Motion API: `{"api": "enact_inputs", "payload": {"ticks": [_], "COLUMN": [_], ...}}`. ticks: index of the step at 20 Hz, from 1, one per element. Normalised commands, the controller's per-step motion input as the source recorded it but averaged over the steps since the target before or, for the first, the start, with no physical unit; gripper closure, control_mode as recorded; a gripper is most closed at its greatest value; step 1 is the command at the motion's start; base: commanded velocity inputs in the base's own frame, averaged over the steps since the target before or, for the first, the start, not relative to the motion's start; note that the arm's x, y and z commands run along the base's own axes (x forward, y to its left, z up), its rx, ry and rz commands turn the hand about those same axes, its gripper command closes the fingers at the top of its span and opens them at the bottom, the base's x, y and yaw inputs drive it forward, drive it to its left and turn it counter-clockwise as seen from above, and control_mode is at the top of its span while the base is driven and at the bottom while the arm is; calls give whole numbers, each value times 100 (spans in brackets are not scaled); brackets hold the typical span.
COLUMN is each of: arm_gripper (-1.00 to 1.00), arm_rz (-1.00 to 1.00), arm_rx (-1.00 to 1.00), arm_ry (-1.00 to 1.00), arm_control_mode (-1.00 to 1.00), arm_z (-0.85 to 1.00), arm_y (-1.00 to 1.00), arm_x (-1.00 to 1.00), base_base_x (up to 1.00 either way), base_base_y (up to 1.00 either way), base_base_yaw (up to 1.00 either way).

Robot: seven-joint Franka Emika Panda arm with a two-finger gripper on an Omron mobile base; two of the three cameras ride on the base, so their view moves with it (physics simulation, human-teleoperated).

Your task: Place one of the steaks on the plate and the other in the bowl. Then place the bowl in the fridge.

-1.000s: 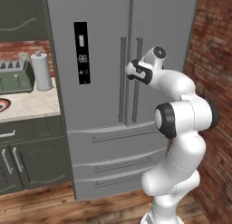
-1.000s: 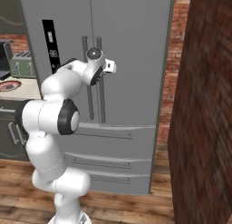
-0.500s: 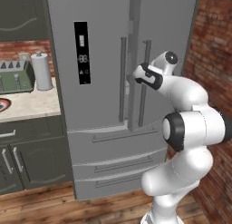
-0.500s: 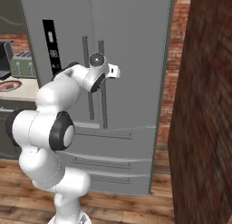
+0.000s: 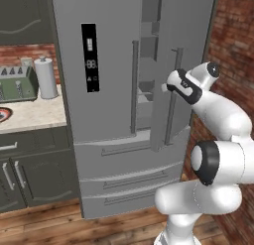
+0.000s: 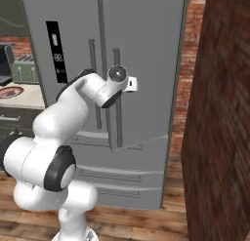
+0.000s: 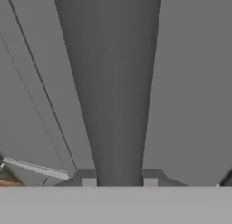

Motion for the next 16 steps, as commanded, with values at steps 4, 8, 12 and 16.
{"api": "enact_inputs", "payload": {"ticks": [4, 8, 12, 16], "arm_gripper": [100, 100, 100, -100], "arm_rz": [12, 7, 5, 5], "arm_rx": [1, 0, 0, 0], "arm_ry": [0, 0, 0, 0], "arm_control_mode": [-100, -100, -100, -100], "arm_z": [10, 0, 0, 0], "arm_y": [-50, -16, 0, 0], "arm_x": [-68, -17, 0, 0], "base_base_x": [0, 0, 0, 0], "base_base_y": [0, 0, 0, 0], "base_base_yaw": [0, 0, 0, 0]}}
